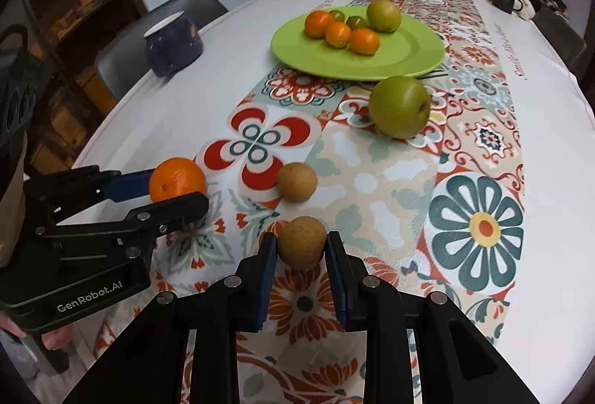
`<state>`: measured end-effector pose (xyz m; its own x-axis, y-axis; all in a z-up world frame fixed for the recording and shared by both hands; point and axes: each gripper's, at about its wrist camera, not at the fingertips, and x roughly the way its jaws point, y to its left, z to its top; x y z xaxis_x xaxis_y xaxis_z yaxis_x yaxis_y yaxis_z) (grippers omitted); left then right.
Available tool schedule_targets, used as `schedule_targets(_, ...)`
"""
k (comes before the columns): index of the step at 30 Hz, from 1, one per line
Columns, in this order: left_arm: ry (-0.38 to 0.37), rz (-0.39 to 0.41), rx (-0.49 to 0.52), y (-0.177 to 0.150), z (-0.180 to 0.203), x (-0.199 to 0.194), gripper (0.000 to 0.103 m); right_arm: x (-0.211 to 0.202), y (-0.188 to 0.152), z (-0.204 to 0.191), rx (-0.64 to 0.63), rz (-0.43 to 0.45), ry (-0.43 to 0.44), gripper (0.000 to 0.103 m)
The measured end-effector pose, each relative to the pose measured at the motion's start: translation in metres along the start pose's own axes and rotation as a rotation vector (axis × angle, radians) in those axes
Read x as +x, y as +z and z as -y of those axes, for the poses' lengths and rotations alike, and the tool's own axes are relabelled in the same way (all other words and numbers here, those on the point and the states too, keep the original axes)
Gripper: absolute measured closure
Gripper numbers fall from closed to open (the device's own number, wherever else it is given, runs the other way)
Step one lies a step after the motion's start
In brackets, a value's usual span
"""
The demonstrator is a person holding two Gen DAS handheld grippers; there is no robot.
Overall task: Organize fruits
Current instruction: 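Carry the orange and kiwi over the green plate with both tools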
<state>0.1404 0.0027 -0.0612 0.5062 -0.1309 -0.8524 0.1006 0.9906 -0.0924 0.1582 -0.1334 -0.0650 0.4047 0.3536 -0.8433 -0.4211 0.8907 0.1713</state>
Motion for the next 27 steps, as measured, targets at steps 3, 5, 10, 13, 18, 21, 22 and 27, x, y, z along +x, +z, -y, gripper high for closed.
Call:
schedule_targets(3,0.001,0.018,0.010,0.007,0.001,-0.004,0.062,-0.008,0.006,0.001,0.002,0.032,-0.012,0.075)
schedule_targets(5,-0.002,0.037,0.018,0.015,0.002,-0.008,0.062,-0.013,0.012,0.002,0.000,0.055,-0.017,0.075)
schedule_targets(10,-0.006,0.084,0.047,0.040,0.006,-0.016,0.062,-0.030,0.032,0.005,-0.010,0.120,-0.030,0.075)
schedule_targets(13,-0.007,0.111,0.061,0.057,0.008,-0.020,0.062,-0.035,0.046,0.009,-0.014,0.151,-0.039,0.075)
schedule_targets(18,0.004,0.146,0.085,0.084,0.010,-0.019,0.062,-0.040,0.072,0.019,-0.017,0.195,-0.058,0.075)
schedule_targets(21,0.010,0.153,0.093,0.097,0.009,-0.015,0.062,-0.038,0.087,0.026,-0.019,0.208,-0.067,0.075)
schedule_targets(22,0.010,0.155,0.096,0.101,0.009,-0.014,0.062,-0.037,0.092,0.029,-0.021,0.212,-0.072,0.075)
schedule_targets(27,0.013,0.146,0.097,0.123,0.006,0.005,0.062,-0.026,0.115,0.041,-0.019,0.220,-0.080,0.075)
